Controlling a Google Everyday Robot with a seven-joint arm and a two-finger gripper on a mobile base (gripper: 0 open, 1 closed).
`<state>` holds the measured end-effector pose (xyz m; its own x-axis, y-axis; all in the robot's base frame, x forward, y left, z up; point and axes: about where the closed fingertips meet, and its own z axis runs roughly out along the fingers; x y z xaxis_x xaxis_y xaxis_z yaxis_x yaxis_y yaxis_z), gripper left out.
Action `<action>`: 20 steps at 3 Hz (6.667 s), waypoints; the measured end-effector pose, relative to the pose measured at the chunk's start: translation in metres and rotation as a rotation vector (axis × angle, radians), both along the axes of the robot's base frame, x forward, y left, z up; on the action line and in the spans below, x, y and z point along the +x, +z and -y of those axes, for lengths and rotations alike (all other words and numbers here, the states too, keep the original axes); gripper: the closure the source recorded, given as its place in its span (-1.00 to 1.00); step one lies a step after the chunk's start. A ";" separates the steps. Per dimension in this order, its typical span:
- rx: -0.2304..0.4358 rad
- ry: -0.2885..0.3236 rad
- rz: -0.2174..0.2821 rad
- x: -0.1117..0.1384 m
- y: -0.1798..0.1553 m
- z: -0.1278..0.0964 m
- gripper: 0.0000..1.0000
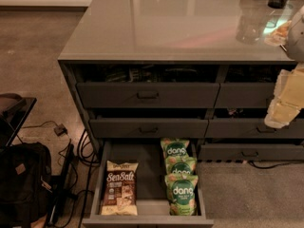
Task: Pick brown chip bag from bottom drawer and place on counter
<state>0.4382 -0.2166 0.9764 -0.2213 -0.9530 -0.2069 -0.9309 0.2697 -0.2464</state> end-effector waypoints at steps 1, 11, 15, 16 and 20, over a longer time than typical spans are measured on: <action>0.000 0.000 0.000 0.000 0.000 0.000 -1.00; 0.664 0.253 -0.239 0.067 -0.511 -0.272 -1.00; 0.465 0.073 -0.226 0.122 -0.666 -0.303 -1.00; 0.376 -0.007 -0.259 0.146 -0.740 -0.299 -1.00; 0.454 0.102 -0.309 0.131 -0.773 -0.353 -1.00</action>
Offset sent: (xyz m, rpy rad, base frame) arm -0.0003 0.0065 -0.0080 0.0198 0.0215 0.0542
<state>0.5689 0.1365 0.2031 -0.2484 -0.8029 -0.5420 -0.9683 0.1904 0.1617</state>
